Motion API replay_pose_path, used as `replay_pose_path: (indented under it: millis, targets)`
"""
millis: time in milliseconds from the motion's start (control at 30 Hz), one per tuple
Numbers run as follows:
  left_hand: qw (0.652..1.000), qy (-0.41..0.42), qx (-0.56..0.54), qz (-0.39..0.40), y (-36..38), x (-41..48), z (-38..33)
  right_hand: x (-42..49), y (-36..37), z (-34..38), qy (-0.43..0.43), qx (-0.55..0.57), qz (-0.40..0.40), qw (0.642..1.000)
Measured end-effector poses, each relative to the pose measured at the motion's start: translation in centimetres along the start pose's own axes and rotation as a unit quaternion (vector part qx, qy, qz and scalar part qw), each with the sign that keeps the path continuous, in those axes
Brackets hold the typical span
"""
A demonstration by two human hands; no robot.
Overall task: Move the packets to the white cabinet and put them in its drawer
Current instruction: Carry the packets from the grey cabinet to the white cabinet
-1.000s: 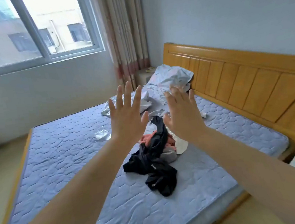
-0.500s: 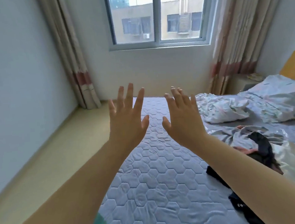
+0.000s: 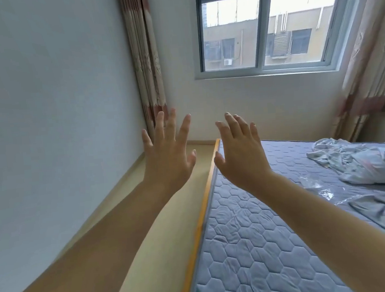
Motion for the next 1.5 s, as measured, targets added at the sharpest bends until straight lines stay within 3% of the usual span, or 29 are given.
replay_pose_path:
  millis: [333,700,867,1167,1500]
  targets:
    - [0.999,0.034,0.002,-0.001,-3.1,1.8,23.5,12.2,3.3,20.7,0.024,-0.013,0.000,1.000]
    - [0.999,0.021,-0.043,0.006,3.9,7.8,38.0,22.8,13.2,30.4,0.016,-0.021,0.017,1.000]
    - [0.998,0.054,-0.023,-0.001,10.0,16.1,43.4,30.8,20.1,30.2,0.024,-0.036,0.003,0.999]
    - [0.996,0.088,-0.026,-0.017,22.6,37.8,49.5,49.5,33.4,23.7,0.065,-0.068,0.000,0.996]
    - [0.993,0.099,-0.066,-0.003,40.5,57.5,58.0,68.4,53.1,20.0,0.092,-0.082,-0.011,0.992]
Point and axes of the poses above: each hand's wrist, its own x-axis towards the middle knuckle, its own y-axis out of the palm, z = x × y, the point moved 5 cm from there along x, towards the middle knuckle, and after that the axes turned 8 degrees about -x, right-handed, at the moved point
